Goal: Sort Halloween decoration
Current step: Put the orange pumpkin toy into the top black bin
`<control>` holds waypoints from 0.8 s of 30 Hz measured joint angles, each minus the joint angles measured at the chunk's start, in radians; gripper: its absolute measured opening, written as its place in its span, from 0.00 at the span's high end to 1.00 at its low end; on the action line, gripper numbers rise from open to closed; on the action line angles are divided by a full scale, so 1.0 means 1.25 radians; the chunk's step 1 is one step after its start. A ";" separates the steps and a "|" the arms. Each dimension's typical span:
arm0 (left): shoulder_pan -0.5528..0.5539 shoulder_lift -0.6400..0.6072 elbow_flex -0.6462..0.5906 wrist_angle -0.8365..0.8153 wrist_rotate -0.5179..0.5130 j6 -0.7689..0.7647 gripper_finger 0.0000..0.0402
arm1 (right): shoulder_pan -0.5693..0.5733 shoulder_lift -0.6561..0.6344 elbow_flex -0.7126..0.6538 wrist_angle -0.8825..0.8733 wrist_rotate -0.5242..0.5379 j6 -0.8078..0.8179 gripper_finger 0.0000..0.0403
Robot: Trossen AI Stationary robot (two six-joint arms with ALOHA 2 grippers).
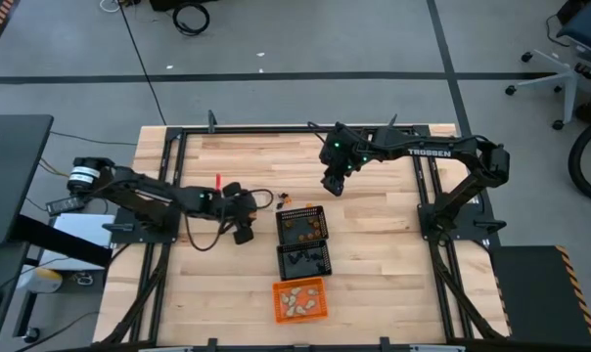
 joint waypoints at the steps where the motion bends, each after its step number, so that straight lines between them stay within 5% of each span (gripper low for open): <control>1: 0.000 -0.002 -0.010 0.013 0.001 0.009 0.60 | 0.000 0.000 0.000 0.002 0.001 0.000 0.59; 18: 0.000 0.020 -0.096 0.171 -0.051 -0.012 0.59 | 0.000 0.000 0.000 0.004 0.002 0.015 0.59; 24: 0.000 0.020 -0.117 0.193 -0.055 -0.016 0.52 | 0.000 0.000 0.000 0.004 0.002 0.015 0.59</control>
